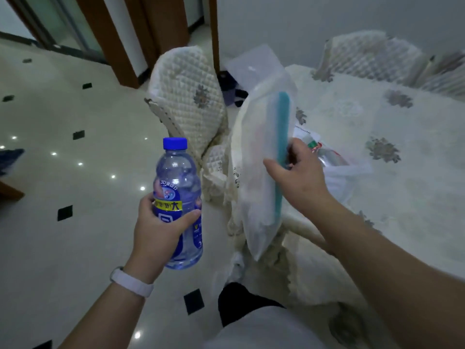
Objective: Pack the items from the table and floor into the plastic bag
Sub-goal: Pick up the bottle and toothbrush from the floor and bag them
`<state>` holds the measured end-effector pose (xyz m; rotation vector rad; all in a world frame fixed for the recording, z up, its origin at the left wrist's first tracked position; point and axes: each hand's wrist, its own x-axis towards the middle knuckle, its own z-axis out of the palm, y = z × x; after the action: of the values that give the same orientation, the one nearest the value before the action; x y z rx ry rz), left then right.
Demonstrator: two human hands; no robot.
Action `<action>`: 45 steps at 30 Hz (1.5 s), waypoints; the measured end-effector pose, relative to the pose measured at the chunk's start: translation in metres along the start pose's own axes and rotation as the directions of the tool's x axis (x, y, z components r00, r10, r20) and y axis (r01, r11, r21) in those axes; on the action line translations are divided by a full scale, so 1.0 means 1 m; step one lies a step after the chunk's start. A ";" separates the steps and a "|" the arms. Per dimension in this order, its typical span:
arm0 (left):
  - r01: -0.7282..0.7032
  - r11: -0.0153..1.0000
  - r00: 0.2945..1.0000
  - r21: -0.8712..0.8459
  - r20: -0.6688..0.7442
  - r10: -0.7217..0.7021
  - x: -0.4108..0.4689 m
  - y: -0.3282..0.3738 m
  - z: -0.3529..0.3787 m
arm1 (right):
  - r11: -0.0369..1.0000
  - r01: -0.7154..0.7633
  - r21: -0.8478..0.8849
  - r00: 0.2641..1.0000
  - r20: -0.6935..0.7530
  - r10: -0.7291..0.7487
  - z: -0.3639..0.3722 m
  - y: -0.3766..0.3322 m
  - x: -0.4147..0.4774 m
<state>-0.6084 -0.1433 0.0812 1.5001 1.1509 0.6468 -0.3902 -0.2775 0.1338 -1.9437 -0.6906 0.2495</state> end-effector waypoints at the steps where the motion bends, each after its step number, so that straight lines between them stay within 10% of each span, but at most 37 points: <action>1: -0.014 1.000 1.000 0.019 0.017 0.014 0.016 0.007 0.006 | 1.000 0.005 0.028 0.999 -0.047 -0.004 -0.001 0.000 0.018; 15: -0.201 0.979 0.934 0.018 0.305 0.186 0.176 0.132 0.142 | 0.997 -0.013 0.073 0.871 -0.488 0.047 -0.096 0.027 0.199; 30: -0.174 0.964 0.750 -0.203 0.607 0.263 0.222 0.176 0.267 | 0.770 -0.266 -0.579 0.955 -0.050 0.292 -0.075 0.131 0.178; 38: -0.139 0.965 0.568 -0.224 0.780 0.263 0.270 0.180 0.296 | 0.580 -0.205 -0.788 0.914 0.057 0.401 -0.023 0.128 0.204; 45: -0.224 0.953 0.316 -0.204 0.910 0.269 0.291 0.177 0.325 | 0.553 -0.391 -0.736 0.896 -0.168 0.410 -0.022 0.104 0.163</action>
<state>-0.1589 -0.0060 0.1100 1.6330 -0.0317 -0.0991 -0.2099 -0.2349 0.0728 -2.9351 -0.3516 0.2894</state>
